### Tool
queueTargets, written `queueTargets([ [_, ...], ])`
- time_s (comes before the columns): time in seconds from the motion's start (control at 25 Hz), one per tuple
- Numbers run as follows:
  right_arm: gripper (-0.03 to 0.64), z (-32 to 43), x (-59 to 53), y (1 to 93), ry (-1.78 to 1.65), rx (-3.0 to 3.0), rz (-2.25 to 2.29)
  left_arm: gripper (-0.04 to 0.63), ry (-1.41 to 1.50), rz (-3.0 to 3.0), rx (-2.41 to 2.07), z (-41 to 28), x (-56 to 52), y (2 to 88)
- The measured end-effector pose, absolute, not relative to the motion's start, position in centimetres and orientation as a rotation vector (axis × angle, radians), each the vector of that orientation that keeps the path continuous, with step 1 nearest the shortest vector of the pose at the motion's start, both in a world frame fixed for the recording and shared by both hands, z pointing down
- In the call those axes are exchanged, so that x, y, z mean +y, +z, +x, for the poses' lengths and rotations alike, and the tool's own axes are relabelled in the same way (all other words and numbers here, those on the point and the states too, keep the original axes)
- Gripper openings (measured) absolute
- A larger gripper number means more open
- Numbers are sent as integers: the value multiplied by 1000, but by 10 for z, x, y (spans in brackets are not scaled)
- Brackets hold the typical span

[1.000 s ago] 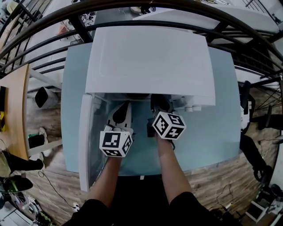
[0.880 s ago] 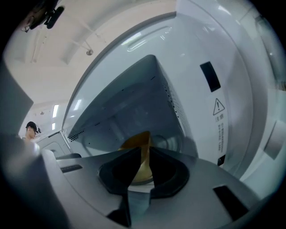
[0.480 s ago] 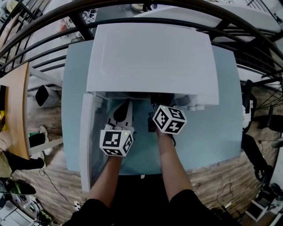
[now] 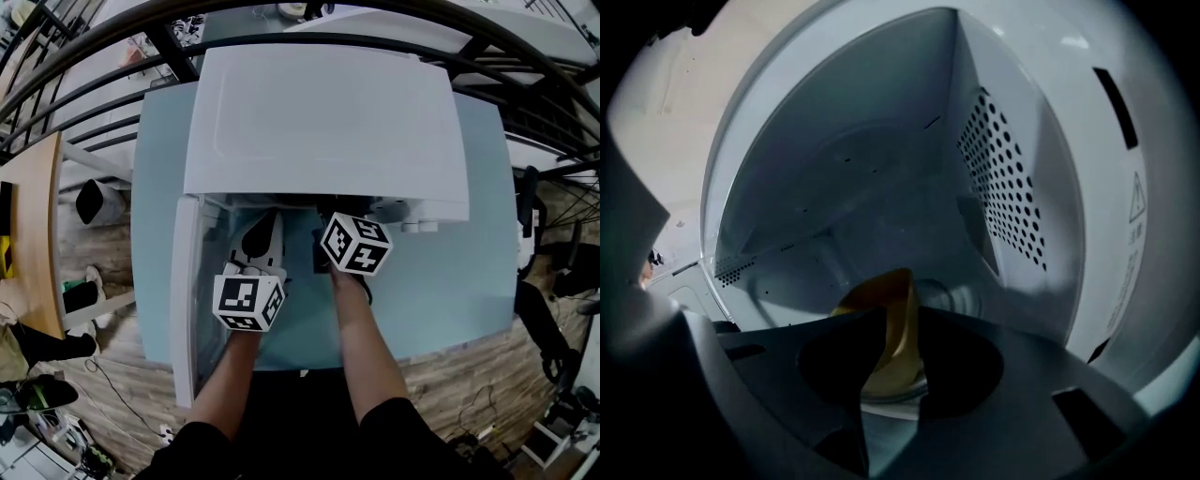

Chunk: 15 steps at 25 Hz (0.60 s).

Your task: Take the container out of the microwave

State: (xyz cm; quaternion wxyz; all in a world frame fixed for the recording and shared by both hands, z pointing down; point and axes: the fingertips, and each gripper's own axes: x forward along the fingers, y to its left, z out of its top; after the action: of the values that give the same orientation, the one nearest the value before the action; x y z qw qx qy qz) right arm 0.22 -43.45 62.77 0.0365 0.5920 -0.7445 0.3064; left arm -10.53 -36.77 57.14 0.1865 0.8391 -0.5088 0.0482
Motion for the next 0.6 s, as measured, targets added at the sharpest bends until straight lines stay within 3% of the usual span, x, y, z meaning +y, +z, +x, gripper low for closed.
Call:
queueTargets([
  [0.6, 67, -1, -438, 638, 958, -2215, 1825, 8, 153, 2348, -1449, -111, -368, 575],
])
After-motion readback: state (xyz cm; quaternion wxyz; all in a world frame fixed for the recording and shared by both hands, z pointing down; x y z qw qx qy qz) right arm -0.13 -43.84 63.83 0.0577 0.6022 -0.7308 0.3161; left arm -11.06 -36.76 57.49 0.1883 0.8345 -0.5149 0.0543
